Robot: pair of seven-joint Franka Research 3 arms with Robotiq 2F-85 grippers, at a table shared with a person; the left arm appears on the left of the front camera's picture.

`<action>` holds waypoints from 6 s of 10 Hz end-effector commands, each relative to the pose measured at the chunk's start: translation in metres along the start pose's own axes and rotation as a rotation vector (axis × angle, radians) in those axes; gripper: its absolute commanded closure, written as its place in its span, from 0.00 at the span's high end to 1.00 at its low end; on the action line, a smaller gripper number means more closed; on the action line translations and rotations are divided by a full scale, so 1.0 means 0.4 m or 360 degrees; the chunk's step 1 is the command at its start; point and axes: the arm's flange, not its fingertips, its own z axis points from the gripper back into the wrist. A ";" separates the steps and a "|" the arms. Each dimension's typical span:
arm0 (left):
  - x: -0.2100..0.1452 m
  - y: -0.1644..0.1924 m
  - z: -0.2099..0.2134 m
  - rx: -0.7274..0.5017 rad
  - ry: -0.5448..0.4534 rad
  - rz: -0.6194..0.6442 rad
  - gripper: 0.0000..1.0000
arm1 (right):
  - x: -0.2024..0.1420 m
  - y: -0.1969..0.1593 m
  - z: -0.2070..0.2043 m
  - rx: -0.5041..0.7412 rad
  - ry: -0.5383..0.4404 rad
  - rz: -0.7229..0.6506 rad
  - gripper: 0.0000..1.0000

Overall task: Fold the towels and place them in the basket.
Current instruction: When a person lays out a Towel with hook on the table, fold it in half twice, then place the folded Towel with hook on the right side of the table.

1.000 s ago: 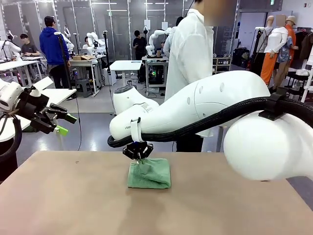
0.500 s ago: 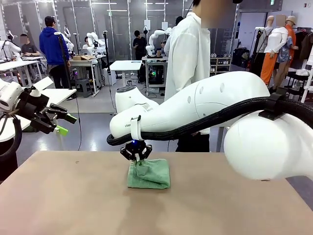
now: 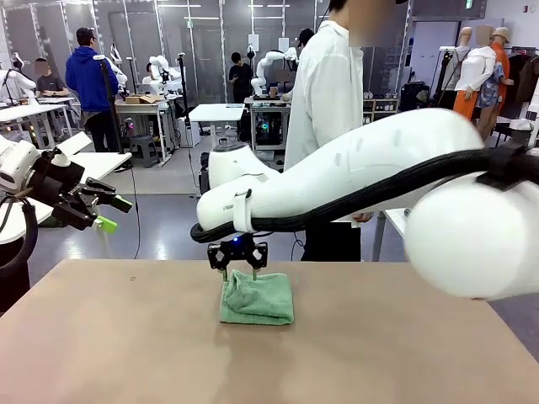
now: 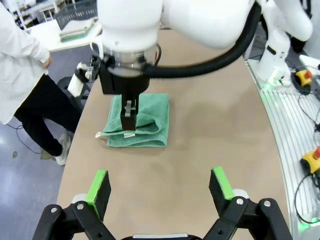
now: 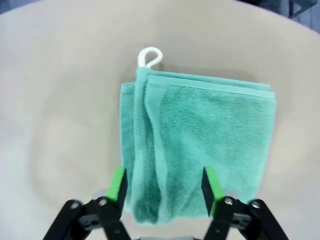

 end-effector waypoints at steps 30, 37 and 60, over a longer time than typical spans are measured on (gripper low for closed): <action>0.001 -0.001 0.003 0.0003 -0.0001 -0.0025 1.00 | -0.077 -0.451 -0.046 0.0533 -0.0133 -0.0128 1.00; 0.001 -0.001 0.003 0.0003 -0.0001 -0.0025 1.00 | -0.036 -0.416 -0.141 0.0622 -0.0085 -0.0159 1.00; 0.001 -0.001 0.003 0.0003 -0.0001 -0.0025 1.00 | -0.043 -0.397 -0.161 0.0601 0.0042 -0.0159 0.00</action>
